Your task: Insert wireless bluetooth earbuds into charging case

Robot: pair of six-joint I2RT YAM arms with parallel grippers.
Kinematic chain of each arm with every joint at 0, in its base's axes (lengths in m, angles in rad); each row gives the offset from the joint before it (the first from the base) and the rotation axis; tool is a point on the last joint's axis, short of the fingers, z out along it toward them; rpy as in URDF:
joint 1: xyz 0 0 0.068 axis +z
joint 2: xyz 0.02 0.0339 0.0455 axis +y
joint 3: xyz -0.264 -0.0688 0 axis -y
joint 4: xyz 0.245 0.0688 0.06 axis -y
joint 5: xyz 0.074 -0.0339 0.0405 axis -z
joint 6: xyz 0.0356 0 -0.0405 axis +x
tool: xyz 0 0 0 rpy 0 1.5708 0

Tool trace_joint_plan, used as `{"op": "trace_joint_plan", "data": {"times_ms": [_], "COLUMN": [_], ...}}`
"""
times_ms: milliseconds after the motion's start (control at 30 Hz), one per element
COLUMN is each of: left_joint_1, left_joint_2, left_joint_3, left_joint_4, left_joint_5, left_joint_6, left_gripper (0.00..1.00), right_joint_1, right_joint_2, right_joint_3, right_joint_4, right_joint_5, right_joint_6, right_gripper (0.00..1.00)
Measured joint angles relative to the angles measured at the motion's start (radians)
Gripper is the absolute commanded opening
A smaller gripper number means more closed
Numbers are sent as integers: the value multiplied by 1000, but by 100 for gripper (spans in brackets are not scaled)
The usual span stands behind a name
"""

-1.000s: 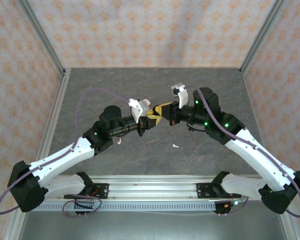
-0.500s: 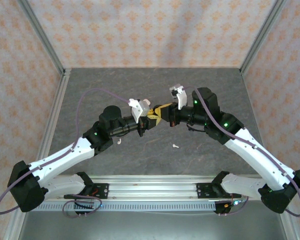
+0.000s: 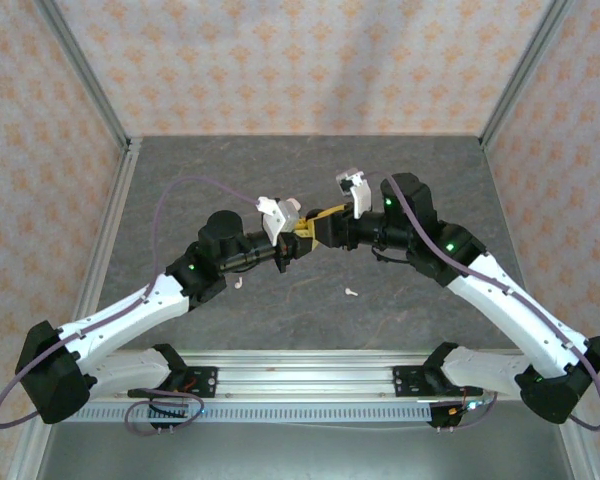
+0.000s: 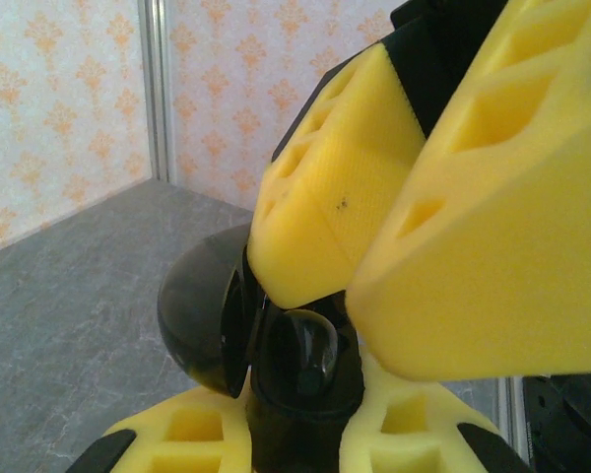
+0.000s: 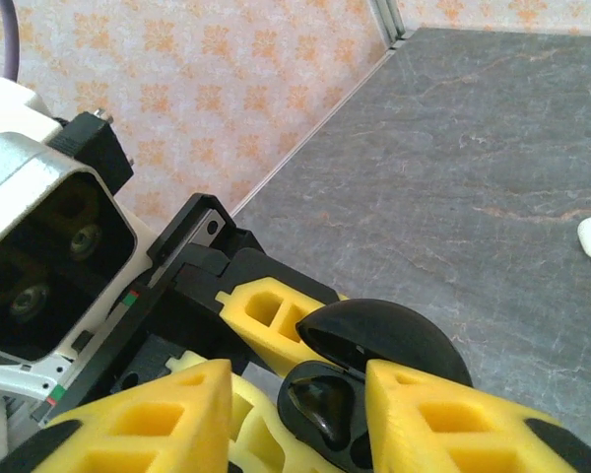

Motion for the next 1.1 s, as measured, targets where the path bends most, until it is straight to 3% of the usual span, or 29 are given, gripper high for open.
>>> {"op": "trace_joint_plan", "data": {"times_ms": [200,367,667,867,1100], "left_joint_1": [0,0,0,0,0], "left_joint_2": [0,-1,-72,-128,-130], "left_joint_3": [0,0,-54,-54,-79], "left_joint_4": [5,7,-16,-90,-114], "left_joint_5": [0,0,-21,-30,-30], "left_joint_6": [-7,-7,-10,-5,-6], "left_gripper": [0,0,0,0,0], "right_joint_1": [2,3,-11,-111,-243], "right_joint_2": [12,14,36,102,187], "right_joint_3": [56,133,247,244,108], "right_joint_4": [-60,-113,-286,-418,-473], "right_joint_5": [24,61,234,270,251], "right_joint_6": [24,43,124,217,264], "right_gripper": [47,42,38,39,39]}}
